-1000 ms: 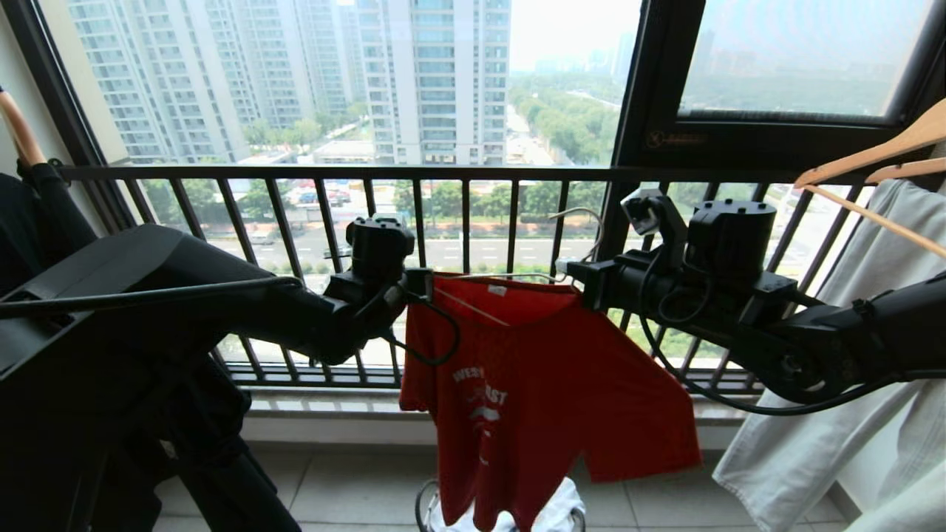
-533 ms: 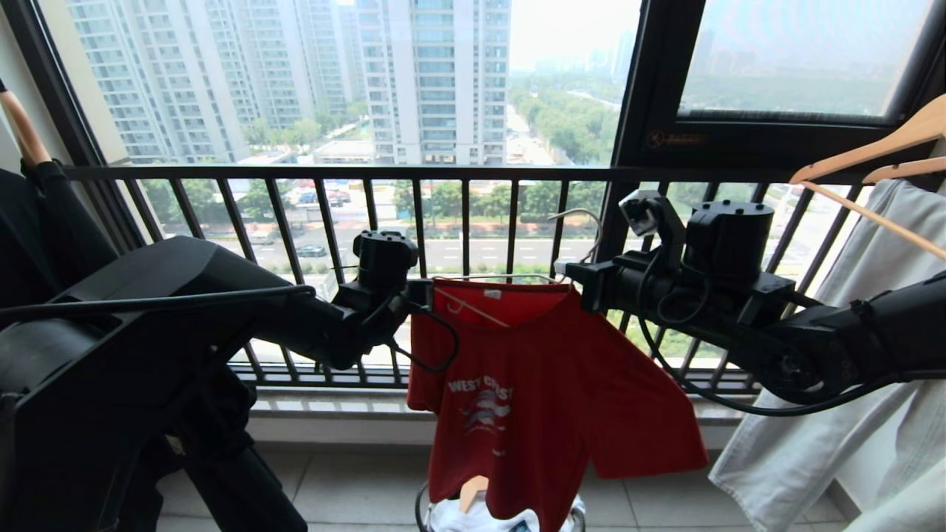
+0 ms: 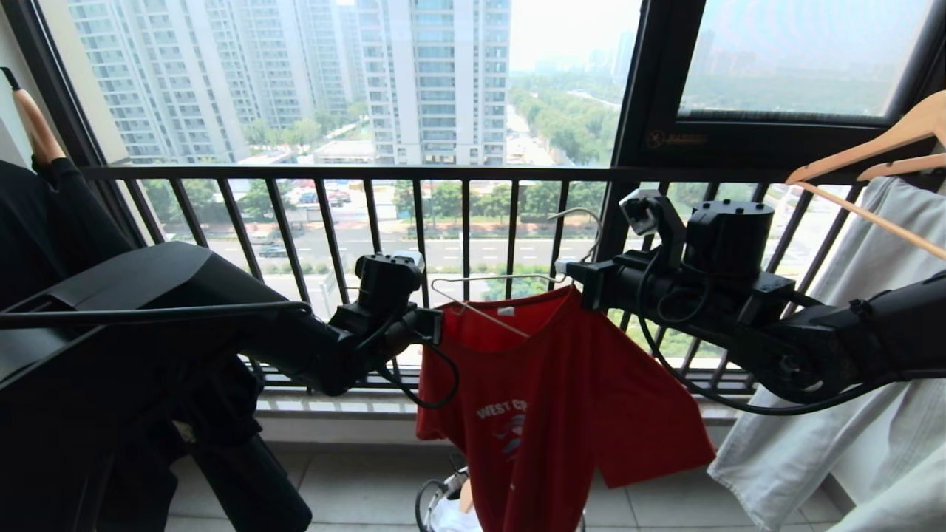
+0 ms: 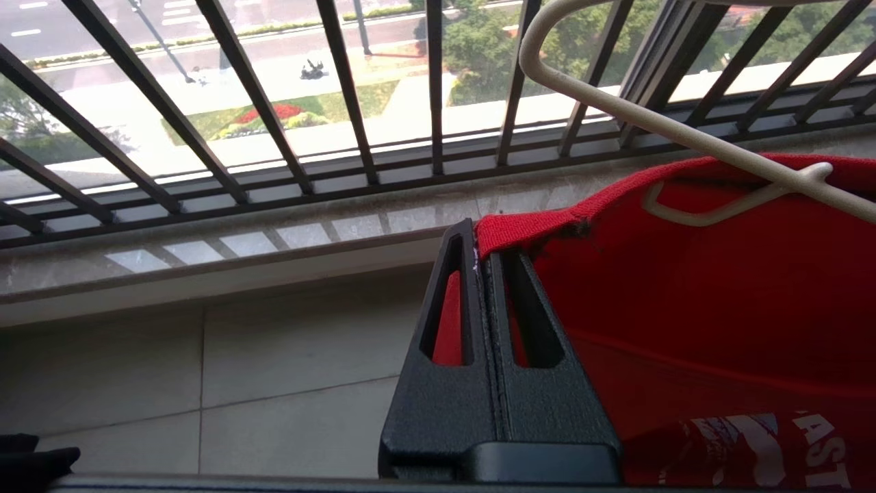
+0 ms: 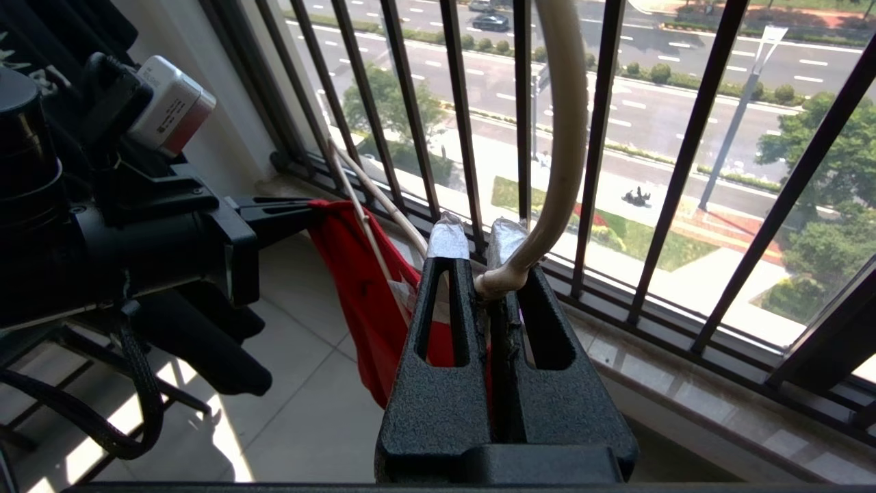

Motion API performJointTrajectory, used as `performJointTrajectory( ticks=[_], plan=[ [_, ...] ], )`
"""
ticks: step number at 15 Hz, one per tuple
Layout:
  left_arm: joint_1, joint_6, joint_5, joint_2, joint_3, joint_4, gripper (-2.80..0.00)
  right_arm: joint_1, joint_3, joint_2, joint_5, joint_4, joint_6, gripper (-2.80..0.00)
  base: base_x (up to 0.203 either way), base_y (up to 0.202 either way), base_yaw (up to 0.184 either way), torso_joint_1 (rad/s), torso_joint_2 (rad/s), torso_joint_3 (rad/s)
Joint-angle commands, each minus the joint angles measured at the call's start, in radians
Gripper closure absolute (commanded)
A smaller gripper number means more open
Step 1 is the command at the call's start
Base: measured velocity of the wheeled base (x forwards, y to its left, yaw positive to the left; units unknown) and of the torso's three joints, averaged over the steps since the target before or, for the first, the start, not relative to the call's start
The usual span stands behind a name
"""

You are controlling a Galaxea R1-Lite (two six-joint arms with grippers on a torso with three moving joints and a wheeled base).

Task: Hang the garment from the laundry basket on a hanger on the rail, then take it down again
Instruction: Take the clothes off the clothes rack

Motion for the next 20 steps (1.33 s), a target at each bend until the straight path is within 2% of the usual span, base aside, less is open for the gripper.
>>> performJointTrajectory(
  ticks=[1,8,10,13,16,20],
  plan=[
    [-0.023,-0.002,-0.002,-0.011,0.017,-0.005,0.0,0.0,0.0,0.006,0.002,-0.005,0.001,0.0,0.0,0.0,0.0,0.0,0.0,0.0],
    [-0.129,-0.007,-0.01,0.005,0.084,-0.014,0.0,0.023,0.002,0.035,-0.003,-0.011,0.012,0.0,0.0,0.0,0.0,0.0,0.0,0.0],
    [-0.134,-0.01,-0.04,-0.004,0.093,-0.015,0.0,0.041,0.002,0.036,-0.002,-0.011,0.056,0.0,0.0,0.0,0.0,0.0,0.0,0.0],
    [-0.132,-0.022,-0.05,-0.038,0.096,-0.015,0.0,0.048,-0.017,0.048,-0.003,-0.037,0.126,0.0,0.0,0.0,0.0,0.0,0.0,0.0],
    [-0.144,-0.033,-0.121,-0.085,0.133,-0.015,0.0,0.048,-0.028,0.062,-0.003,-0.066,0.176,0.0,0.0,0.0,0.0,0.0,0.0,0.0],
    [-0.146,-0.056,-0.131,-0.094,0.136,-0.018,0.0,0.049,-0.05,0.065,-0.002,-0.068,0.283,0.0,0.0,0.0,0.0,0.0,0.0,0.0]
  ],
)
